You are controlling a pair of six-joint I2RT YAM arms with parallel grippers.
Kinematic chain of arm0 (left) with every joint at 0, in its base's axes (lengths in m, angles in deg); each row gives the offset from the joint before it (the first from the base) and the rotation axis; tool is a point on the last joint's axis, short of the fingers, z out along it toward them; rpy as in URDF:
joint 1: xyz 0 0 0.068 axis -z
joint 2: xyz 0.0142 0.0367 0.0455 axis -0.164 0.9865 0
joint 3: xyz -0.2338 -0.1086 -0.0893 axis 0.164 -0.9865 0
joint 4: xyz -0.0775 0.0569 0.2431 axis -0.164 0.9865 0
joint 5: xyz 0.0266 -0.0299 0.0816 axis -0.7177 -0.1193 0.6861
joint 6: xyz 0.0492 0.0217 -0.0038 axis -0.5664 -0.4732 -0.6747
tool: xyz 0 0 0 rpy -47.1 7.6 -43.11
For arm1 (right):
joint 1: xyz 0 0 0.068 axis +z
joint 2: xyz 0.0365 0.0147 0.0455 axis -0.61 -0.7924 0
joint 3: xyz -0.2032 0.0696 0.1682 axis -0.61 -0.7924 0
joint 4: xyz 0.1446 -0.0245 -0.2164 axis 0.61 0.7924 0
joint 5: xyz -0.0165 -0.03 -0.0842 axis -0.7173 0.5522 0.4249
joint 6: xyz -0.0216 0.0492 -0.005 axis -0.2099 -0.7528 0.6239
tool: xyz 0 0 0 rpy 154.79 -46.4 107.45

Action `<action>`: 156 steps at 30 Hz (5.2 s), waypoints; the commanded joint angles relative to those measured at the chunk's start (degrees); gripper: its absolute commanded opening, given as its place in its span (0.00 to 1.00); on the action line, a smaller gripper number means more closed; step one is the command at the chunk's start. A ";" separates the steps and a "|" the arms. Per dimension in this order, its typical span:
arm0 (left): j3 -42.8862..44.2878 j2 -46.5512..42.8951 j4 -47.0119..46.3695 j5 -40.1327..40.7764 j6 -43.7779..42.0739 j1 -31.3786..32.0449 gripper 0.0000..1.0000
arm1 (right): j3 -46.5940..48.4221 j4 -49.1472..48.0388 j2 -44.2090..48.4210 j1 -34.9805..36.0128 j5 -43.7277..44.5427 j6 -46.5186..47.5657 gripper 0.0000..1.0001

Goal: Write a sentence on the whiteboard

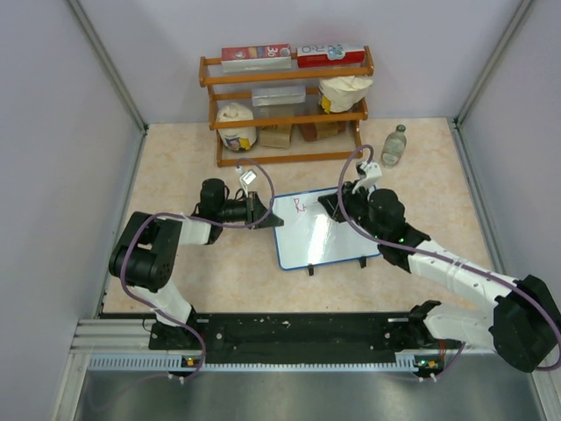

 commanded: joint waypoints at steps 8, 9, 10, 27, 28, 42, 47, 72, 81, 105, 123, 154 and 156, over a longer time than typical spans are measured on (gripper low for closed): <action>0.80 1.05 2.45 2.72 -2.62 0.18 0.00 | 5.39 -4.46 -1.71 -0.23 1.13 -0.49 0.00; 0.80 1.05 2.36 2.72 -2.62 0.18 0.00 | 5.65 -4.46 -1.98 -0.23 1.57 -0.57 0.00; 0.80 1.05 2.45 2.72 -2.62 0.18 0.00 | 5.65 -4.55 -2.41 -0.23 1.66 -0.58 0.00; 0.80 1.23 2.45 2.72 -2.80 0.18 0.00 | 5.83 -2.79 -6.02 -0.32 4.39 -0.13 0.00; 0.89 1.31 2.45 2.64 -2.80 0.18 0.00 | 5.74 -2.96 -5.94 -0.32 4.30 -0.05 0.00; 0.98 1.58 2.54 2.72 -2.80 0.18 0.00 | 5.21 -2.09 -0.13 -0.23 5.00 -0.49 0.00; 0.98 1.76 2.45 2.72 -2.80 0.18 0.00 | 4.60 -1.03 0.13 -0.23 5.70 0.21 0.00; 1.07 1.93 2.54 2.72 -2.71 0.18 0.00 | 3.19 -0.77 -3.47 -0.23 4.92 1.01 0.00; 1.15 2.02 2.54 2.72 -2.71 0.18 0.00 | 2.75 -0.33 -3.56 -0.32 3.07 0.92 0.00; 1.15 2.02 2.62 2.72 -2.80 0.18 0.00 | -1.47 1.87 0.92 -0.23 7.11 0.57 0.00; 1.24 2.02 2.62 2.63 -2.97 0.18 0.00 | -1.21 -2.00 -1.89 -0.23 2.28 -0.75 0.00; 1.33 2.37 2.71 2.63 -2.80 0.18 0.00 | -1.03 -2.70 1.01 -5.42 -3.52 -4.97 0.00; 1.33 2.28 2.62 2.55 -2.80 0.18 0.00 | -1.29 -2.79 0.49 -5.24 -3.09 -4.88 0.00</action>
